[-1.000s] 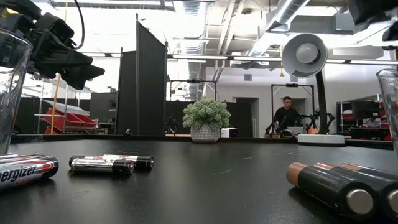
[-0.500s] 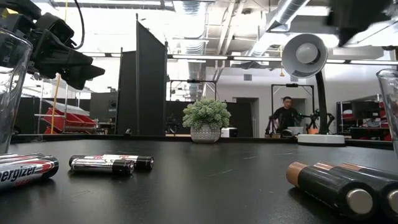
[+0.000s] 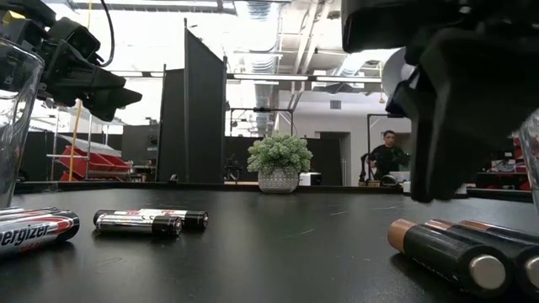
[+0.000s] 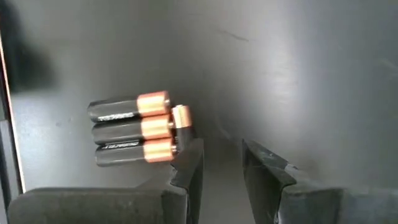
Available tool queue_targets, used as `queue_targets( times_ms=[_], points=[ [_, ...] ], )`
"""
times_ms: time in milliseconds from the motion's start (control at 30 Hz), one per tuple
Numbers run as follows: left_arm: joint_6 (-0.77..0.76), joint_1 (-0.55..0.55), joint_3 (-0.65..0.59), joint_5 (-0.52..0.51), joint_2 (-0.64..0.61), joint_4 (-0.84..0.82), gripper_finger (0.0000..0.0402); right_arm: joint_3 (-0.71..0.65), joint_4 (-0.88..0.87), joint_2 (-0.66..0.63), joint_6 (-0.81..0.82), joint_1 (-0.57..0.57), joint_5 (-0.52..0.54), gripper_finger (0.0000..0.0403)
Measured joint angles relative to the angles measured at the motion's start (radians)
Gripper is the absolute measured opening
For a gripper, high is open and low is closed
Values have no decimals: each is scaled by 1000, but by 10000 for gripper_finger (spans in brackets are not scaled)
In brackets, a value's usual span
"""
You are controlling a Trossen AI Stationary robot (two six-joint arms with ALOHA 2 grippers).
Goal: Sort batteries
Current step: Put the black battery into the right transparent bin
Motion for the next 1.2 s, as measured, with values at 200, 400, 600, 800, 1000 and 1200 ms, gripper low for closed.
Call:
queue_targets(
  times_ms=[200, 400, 600, 800, 1000, 1200],
  points=[
    [8, 0, 0, -11, 0, 1, 200, 37, -4, 37, -1, 29, 0, 123],
    [8, 0, 0, -23, 0, 1, 200, 38, -8, 37, 6, 32, 1, 123],
    [8, 0, 0, -24, 0, 0, 200, 38, -10, 37, 6, 32, 2, 123],
    [8, 0, 0, -25, 0, -1, 200, 38, -10, 37, 7, 32, 1, 123],
    [8, 0, 0, -26, 0, -1, 200, 38, -16, 37, 7, 32, 0, 123],
    [8, 0, 0, -26, 0, -1, 200, 38, -24, 37, 7, 31, 0, 123]
  ],
)
